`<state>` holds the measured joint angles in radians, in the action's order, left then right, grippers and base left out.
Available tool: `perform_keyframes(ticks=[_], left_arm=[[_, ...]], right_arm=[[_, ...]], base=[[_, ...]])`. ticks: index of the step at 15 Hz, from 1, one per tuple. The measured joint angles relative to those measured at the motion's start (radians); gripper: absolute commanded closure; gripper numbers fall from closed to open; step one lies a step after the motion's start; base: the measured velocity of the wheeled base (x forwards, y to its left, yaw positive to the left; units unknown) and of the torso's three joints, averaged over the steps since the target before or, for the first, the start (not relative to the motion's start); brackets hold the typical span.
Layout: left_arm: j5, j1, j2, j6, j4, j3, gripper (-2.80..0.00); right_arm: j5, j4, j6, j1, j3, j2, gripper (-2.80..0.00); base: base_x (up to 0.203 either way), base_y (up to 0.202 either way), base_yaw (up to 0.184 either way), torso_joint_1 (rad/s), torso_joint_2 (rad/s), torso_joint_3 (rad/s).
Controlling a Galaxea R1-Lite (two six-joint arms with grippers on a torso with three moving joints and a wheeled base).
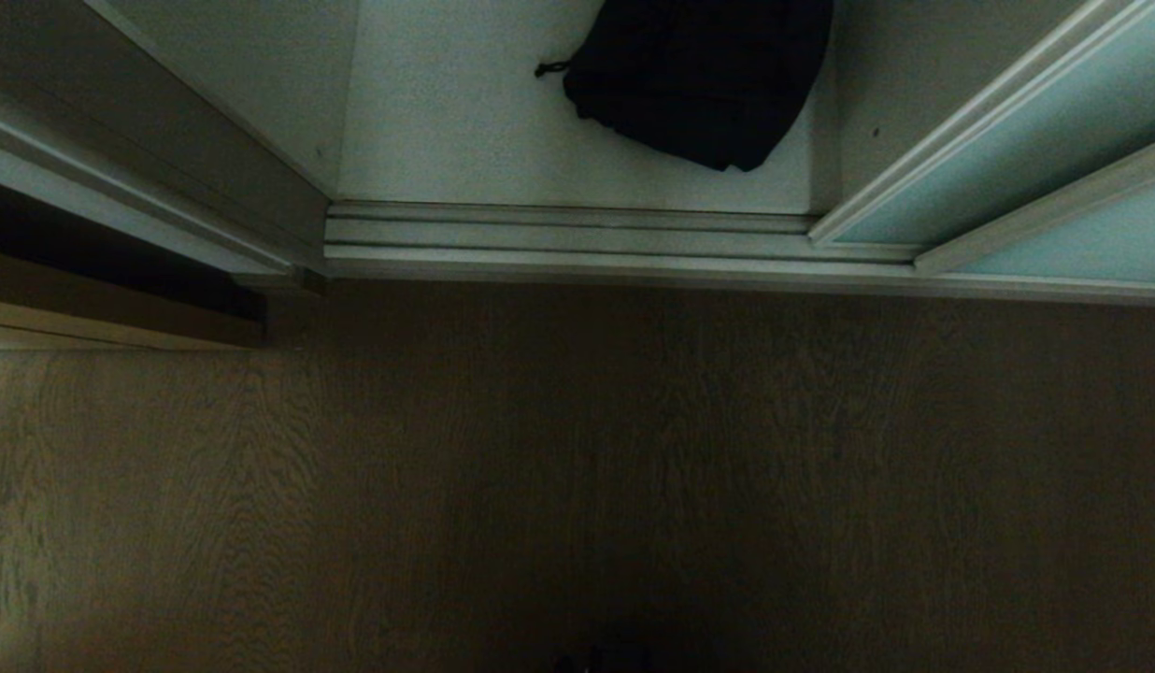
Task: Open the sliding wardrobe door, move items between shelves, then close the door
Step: Close the door
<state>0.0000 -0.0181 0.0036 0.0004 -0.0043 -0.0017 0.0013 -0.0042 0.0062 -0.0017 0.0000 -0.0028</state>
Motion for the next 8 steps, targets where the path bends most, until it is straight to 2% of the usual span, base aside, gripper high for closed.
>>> perform_keyframes(ticks=[8], left_arm=[[0.002, 0.000, 0.000, -0.001, 0.001, 0.000, 0.00]], right_arm=[[0.000, 0.000, 0.000, 0.000, 0.000, 0.000, 0.00]], base=[[0.000, 0.000, 0.000, 0.000, 0.00, 0.000]])
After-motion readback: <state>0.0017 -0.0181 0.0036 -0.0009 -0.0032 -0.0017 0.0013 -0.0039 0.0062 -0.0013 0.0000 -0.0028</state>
